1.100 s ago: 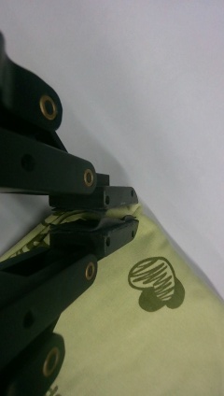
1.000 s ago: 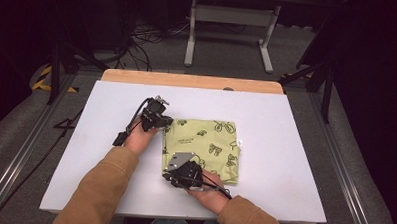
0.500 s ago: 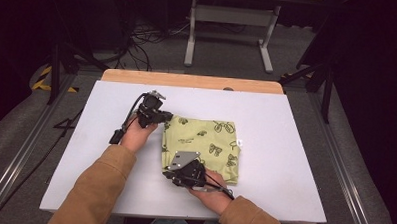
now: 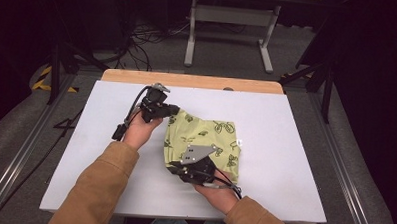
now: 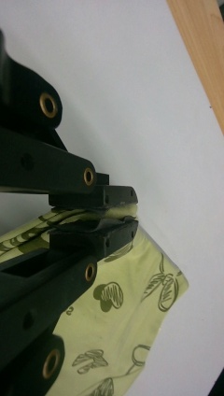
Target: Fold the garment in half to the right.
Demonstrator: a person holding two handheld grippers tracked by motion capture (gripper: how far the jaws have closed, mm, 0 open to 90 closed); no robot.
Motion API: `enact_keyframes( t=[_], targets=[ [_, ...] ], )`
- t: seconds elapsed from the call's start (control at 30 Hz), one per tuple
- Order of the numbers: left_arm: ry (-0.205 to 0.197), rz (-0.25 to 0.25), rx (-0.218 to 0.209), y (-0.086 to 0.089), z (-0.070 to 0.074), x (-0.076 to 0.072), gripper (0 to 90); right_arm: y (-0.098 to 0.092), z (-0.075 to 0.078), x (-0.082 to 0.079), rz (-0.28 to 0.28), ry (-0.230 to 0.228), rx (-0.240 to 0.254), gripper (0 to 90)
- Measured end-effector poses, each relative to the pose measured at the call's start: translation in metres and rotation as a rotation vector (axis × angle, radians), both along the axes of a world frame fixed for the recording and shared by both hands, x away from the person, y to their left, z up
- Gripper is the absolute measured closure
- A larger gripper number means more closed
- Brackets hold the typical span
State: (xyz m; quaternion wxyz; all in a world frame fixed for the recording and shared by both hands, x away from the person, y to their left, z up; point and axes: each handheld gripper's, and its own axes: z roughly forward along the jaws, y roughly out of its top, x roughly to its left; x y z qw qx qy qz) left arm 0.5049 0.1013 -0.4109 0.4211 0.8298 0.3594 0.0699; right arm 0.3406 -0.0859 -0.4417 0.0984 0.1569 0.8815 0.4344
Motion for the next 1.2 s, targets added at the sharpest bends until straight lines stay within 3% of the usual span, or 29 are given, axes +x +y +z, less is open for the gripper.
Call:
enact_keyframes(
  t=[0.3, 0.5, 0.93, 1.2],
  targets=[
    [0.009, -0.002, -0.024, -0.013, 0.008, 0.000, 82.2, -0.019, 0.013, -0.003, -0.027, -0.003, 0.064, 80.2],
    [-0.018, -0.019, -0.017, -0.028, 0.015, -0.001, 82.2, -0.035, 0.019, -0.007, -0.049, -0.009, 0.095, 80.3],
    [-0.029, -0.035, -0.002, -0.062, 0.023, -0.004, 82.2, -0.072, 0.025, -0.020, -0.112, -0.023, 0.144, 80.7],
    [-0.028, -0.035, 0.004, -0.079, 0.024, -0.003, 82.2, -0.096, 0.026, -0.026, -0.159, -0.003, 0.168, 81.1]
  ],
)
